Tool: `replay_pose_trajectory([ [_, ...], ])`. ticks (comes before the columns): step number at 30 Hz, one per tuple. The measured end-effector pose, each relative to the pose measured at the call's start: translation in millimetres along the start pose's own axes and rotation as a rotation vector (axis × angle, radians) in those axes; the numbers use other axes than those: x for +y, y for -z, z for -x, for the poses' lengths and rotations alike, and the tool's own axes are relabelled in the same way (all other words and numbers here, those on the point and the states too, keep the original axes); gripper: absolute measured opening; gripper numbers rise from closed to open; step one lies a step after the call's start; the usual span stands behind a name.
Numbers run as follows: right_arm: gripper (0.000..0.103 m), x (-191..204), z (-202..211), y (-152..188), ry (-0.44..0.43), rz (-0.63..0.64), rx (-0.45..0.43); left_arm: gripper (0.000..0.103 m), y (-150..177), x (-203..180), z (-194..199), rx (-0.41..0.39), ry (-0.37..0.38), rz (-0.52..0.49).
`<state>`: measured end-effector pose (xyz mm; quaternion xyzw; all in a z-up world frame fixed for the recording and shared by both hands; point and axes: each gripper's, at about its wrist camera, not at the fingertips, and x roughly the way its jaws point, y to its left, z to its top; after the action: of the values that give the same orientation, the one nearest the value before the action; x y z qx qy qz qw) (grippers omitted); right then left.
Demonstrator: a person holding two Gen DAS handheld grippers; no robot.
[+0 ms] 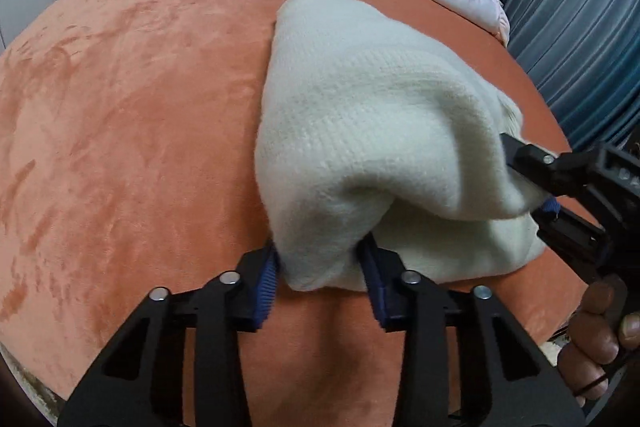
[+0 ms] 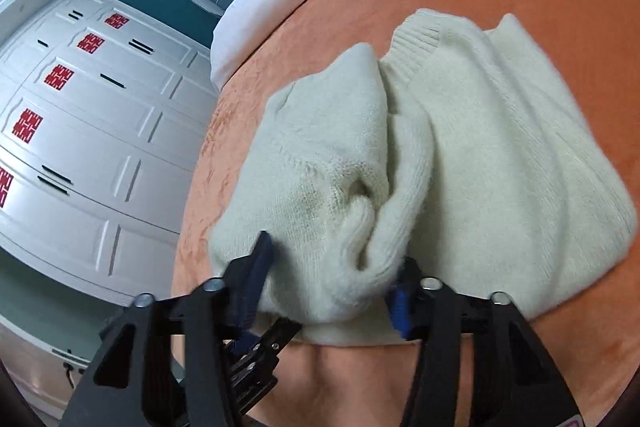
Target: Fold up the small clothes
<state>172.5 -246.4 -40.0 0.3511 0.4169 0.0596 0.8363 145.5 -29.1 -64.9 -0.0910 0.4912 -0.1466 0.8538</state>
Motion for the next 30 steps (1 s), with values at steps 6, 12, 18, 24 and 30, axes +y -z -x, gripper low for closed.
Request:
replay_pose_trajectory([
  [6,0.011,51.2,99.6,-12.5,-0.088,0.233,-0.319,0.027,-1.3,-12.1,17.0,-0.010,0.078,0.005],
  [12,0.011,-61.8,71.5,3.0,0.194,0.082,-0.204,0.029,3.1,-33.4,-3.9,0.045,0.056,-0.051],
  [18,0.011,-87.5,67.1,2.5,0.127,-0.021,-0.196,0.030,7.2,-35.3,1.5,0.071,0.023,-0.061],
  [24,0.025,-66.3,80.0,8.0,0.189,0.081,-0.198,0.039,-0.1,-34.0,44.3,0.026,0.035,-0.096],
  [30,0.051,-54.8,97.6,-17.3,0.181,0.126,-0.266,0.065,-35.8,-53.9,68.4,-0.115,0.007,-0.121],
])
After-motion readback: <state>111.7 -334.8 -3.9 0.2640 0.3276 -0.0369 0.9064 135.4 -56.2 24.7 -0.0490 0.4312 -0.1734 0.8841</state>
